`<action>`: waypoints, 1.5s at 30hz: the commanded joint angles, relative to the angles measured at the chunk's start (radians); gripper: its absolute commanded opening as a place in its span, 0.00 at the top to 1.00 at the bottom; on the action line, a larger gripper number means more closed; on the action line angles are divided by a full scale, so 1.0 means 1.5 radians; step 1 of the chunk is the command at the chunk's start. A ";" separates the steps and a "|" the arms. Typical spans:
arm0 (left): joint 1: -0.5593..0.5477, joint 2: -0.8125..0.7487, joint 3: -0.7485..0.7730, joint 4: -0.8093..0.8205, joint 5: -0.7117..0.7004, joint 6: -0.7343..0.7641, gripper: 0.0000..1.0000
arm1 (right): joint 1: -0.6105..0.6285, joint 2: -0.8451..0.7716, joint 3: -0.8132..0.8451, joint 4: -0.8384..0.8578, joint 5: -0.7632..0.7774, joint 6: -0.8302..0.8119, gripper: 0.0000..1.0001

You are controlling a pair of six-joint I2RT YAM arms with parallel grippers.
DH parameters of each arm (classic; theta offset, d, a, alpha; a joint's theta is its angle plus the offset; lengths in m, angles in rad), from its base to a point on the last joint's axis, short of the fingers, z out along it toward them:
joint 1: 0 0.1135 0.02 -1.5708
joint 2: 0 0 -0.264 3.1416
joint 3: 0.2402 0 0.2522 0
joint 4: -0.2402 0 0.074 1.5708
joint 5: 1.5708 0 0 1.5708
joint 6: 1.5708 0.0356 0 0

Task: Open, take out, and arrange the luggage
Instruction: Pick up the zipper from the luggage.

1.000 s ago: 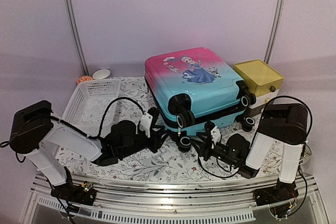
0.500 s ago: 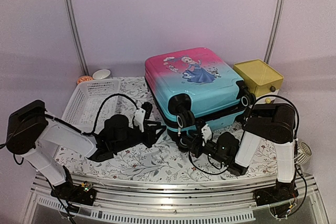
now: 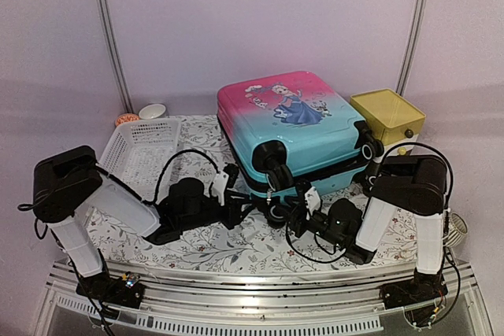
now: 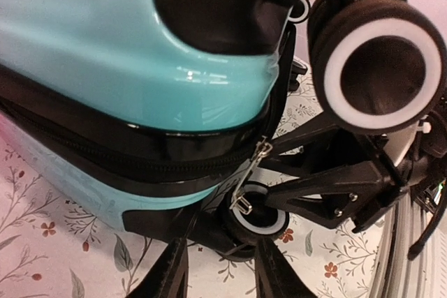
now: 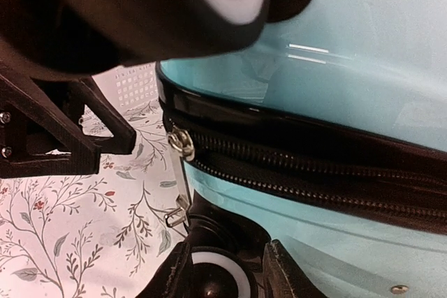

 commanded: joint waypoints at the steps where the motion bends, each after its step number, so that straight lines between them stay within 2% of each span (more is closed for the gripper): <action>1: -0.016 0.050 0.022 0.081 -0.026 -0.009 0.64 | -0.002 -0.037 -0.035 0.184 0.014 -0.020 0.65; 7: -0.055 0.093 0.043 0.119 -0.102 0.009 0.57 | -0.002 -0.067 -0.070 0.184 0.036 -0.015 0.67; 9: -0.070 0.108 0.057 0.119 -0.138 0.010 0.52 | -0.002 -0.080 -0.080 0.185 0.042 -0.021 0.68; 12: -0.097 0.129 0.063 0.125 -0.224 0.004 0.47 | -0.003 -0.095 -0.091 0.185 0.059 -0.029 0.69; 17: -0.137 0.153 0.082 0.123 -0.356 0.024 0.46 | -0.002 -0.128 -0.113 0.184 0.099 -0.030 0.69; 21: -0.160 0.186 0.123 0.083 -0.437 0.030 0.42 | -0.002 -0.162 -0.133 0.184 0.122 -0.046 0.69; 23: -0.162 0.195 0.141 0.062 -0.463 0.021 0.37 | -0.003 -0.179 -0.143 0.185 0.130 -0.057 0.69; 27: -0.166 0.215 0.186 0.017 -0.494 0.006 0.34 | -0.005 -0.204 -0.162 0.184 0.140 -0.068 0.69; 35: -0.169 0.235 0.246 -0.053 -0.559 -0.032 0.39 | -0.010 -0.230 -0.186 0.184 0.146 -0.069 0.69; 45: -0.176 0.230 0.267 -0.029 -0.582 0.010 0.47 | -0.012 -0.231 -0.190 0.185 0.139 -0.064 0.70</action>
